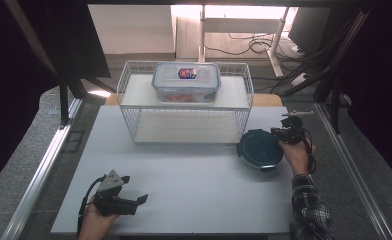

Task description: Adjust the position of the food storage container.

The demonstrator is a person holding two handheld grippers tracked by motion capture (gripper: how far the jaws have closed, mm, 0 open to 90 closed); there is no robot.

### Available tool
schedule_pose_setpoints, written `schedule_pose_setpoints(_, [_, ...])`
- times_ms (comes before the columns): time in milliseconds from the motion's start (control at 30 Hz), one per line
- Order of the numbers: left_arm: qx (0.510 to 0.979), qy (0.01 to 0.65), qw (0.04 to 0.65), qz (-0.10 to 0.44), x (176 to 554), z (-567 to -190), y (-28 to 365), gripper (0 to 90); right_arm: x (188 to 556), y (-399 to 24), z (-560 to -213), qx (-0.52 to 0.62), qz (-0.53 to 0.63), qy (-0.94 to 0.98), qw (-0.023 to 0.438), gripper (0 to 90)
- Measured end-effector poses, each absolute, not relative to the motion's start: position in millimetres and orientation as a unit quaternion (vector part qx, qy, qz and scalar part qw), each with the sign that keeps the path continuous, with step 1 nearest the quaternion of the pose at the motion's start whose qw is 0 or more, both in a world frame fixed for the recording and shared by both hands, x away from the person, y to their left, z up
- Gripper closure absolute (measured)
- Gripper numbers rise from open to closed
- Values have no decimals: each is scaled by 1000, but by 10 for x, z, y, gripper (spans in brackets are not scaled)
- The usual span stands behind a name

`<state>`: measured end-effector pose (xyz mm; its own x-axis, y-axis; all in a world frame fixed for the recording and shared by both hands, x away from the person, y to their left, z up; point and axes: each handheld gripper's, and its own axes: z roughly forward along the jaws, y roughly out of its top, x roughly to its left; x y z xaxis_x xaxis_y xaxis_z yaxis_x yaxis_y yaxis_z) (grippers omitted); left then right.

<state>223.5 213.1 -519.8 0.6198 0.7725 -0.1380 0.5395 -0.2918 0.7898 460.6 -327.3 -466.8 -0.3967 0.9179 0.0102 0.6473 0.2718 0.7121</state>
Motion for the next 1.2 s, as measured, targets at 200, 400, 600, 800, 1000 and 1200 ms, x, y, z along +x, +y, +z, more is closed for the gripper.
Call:
schedule_pose_setpoints(200, [794,413,425,135,2240,-5199,2129,61,4575,-3269,-4670,495,325,779,207,892])
schedule_pose_setpoints(400, [795,413,424,134,2243,-5203,2115,61,4425,-3141,-4669,470,325,796,198,892])
schedule_pose_setpoints(600, [796,412,423,133,2244,-5202,2107,62,4243,-3078,-4679,457,331,803,194,893])
schedule_pose_setpoints(800, [797,411,422,131,2246,-5201,2089,62,4090,-3032,-4702,445,342,805,191,893])
schedule_pose_setpoints(1000, [799,410,421,128,2250,-5209,2078,62,3908,-2884,-4712,426,343,815,191,892])
schedule_pose_setpoints(1200, [800,409,421,126,2243,-5210,2072,62,3782,-2839,-4710,421,341,819,188,892])
